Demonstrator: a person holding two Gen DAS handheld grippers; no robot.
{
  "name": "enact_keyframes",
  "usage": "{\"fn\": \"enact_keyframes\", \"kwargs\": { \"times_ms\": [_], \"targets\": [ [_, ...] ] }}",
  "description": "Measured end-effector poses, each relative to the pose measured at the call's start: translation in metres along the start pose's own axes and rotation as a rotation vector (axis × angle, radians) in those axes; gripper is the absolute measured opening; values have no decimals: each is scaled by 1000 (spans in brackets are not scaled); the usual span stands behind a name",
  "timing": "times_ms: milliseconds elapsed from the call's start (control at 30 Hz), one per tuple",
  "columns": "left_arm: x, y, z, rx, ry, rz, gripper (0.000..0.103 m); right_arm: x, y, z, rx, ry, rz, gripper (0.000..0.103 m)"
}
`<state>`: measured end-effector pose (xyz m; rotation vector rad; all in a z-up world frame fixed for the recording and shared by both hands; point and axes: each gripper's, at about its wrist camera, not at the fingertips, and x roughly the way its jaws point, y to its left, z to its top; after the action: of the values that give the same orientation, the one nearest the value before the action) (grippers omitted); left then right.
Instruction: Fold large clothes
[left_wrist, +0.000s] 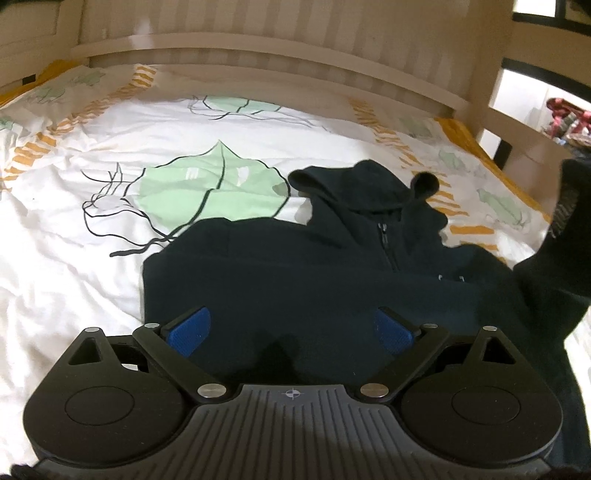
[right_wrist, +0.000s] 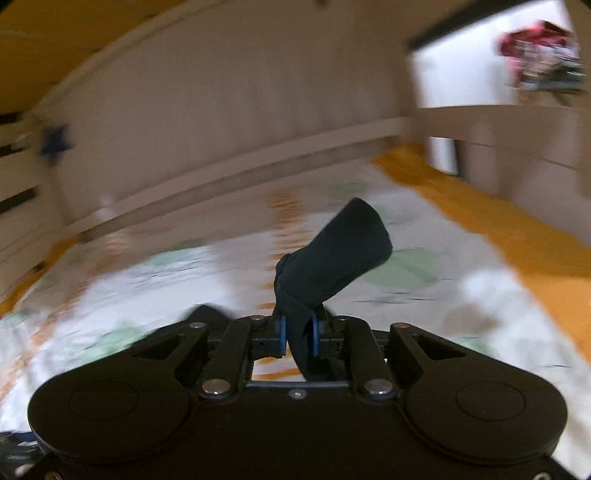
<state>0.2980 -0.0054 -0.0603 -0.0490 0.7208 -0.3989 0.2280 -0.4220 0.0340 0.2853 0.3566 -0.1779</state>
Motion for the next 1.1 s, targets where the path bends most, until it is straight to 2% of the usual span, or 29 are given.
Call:
{"fn": "enact_keyframes", "kwargs": {
  "times_ms": [133, 267, 433, 567, 600, 633, 700, 733, 867, 967, 1100],
  "targets": [
    [-5, 9, 6, -45, -15, -3, 96, 24, 62, -24, -78, 60, 103, 20],
    [-10, 19, 11, -93, -31, -4, 96, 57, 111, -66, -103, 158, 178, 20],
    [-12, 28, 15, -150, -38, -14, 96, 78, 168, -124, -202, 254, 229, 21],
    [-12, 31, 15, -169, -39, -21, 96, 77, 200, -163, -300, 317, 255, 31],
    [-12, 32, 15, -171, -40, -21, 96, 76, 203, -170, -323, 332, 267, 33],
    [-12, 32, 16, -173, -40, -20, 96, 73, 204, -171, -334, 347, 282, 41],
    [-11, 31, 16, -177, -41, -26, 96, 66, 201, -172, -330, 371, 338, 64],
    [-10, 31, 16, -178, -40, -29, 96, 59, 199, -170, -328, 373, 364, 68],
    [-6, 27, 14, -172, -28, -47, 96, 32, 187, -157, -351, 336, 395, 74],
    [-5, 23, 11, -165, -14, -54, 96, 21, 170, -142, -321, 311, 402, 78],
    [1, 19, 5, -169, 23, -69, 96, 13, 134, -121, -276, 269, 337, 83]
  ]
}}
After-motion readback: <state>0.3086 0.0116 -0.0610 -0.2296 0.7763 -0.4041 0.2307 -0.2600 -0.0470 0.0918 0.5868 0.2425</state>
